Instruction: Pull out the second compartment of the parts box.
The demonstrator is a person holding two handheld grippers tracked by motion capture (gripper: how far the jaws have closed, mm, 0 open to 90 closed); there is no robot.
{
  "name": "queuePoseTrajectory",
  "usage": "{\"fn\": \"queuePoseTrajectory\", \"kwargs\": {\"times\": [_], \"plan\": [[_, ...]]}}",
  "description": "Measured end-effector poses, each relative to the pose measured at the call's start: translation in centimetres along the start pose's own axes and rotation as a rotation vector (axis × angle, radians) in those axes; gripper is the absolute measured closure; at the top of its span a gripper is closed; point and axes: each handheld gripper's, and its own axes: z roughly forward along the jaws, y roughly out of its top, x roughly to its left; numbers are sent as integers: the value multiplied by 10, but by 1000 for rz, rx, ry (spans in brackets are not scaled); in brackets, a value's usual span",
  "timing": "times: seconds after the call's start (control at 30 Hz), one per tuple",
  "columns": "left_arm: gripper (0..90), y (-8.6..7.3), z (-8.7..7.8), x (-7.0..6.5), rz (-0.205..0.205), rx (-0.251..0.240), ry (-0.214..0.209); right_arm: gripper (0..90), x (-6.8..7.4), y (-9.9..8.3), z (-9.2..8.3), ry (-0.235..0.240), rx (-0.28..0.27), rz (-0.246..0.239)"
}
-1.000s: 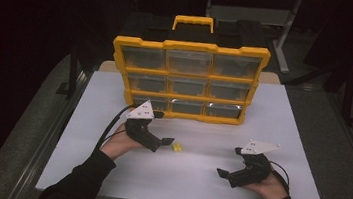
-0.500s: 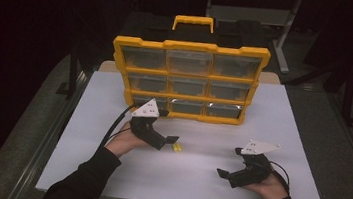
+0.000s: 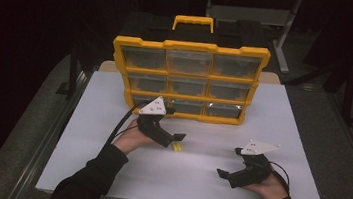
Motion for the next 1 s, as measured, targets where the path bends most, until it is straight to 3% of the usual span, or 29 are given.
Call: {"fn": "queuePoseTrajectory", "kwargs": {"times": [0.67, 1.0], "plan": [[0, 7, 8, 0, 25, -21, -8, 0, 0, 0, 2, 4, 5, -6], [0, 8, 7, -3, 88, -12, 15, 0, 0, 0, 2, 6, 2, -5]]}}
